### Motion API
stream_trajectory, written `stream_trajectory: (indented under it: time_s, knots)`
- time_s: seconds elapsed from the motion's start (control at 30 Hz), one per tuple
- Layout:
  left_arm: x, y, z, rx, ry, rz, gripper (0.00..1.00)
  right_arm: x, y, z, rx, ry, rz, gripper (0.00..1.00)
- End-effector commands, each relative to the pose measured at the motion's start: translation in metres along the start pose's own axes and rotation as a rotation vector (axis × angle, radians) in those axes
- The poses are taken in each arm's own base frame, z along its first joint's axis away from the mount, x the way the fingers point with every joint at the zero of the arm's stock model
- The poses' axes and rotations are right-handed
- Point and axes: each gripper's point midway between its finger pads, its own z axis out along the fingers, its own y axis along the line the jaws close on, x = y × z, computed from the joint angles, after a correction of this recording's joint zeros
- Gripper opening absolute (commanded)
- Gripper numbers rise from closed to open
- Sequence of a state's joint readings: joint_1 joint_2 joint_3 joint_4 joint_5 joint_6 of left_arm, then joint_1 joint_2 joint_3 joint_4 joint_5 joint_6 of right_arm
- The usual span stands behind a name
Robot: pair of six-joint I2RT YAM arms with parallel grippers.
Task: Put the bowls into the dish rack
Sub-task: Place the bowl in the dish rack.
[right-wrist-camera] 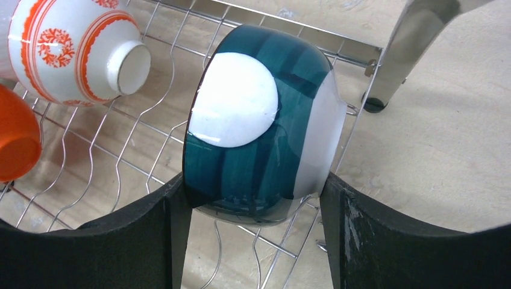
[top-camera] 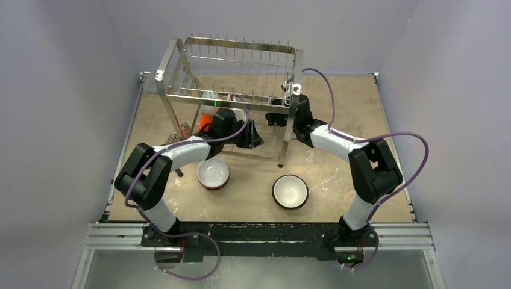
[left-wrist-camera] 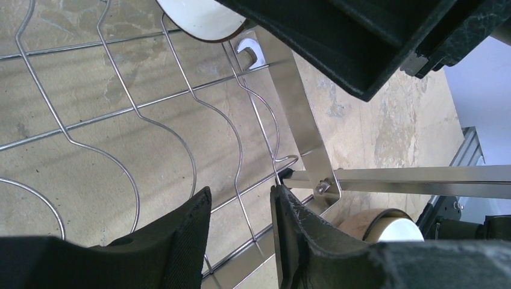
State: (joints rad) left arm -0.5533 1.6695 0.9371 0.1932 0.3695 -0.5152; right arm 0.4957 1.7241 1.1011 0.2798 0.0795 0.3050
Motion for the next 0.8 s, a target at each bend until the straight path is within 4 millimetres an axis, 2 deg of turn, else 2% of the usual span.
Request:
stream_trajectory:
  time_s: [0.0,0.17,0.4,0.77]
  knots:
    - [-0.022,-0.010,-0.013,-0.002,-0.077,0.038,0.39,-0.002,-0.019,0.001,0.125,-0.027,-0.003,0.00]
    - [-0.025,-0.006,-0.020,-0.043,-0.093,0.048,0.41,-0.001,-0.019,0.008,0.141,-0.010,-0.044,0.00]
    - [-0.027,0.005,-0.027,-0.112,-0.114,0.052,0.52,0.012,-0.007,0.018,0.154,0.032,-0.112,0.00]
    - [-0.032,0.029,-0.038,-0.237,-0.153,0.041,0.51,0.026,-0.001,0.028,0.162,0.074,-0.150,0.00]
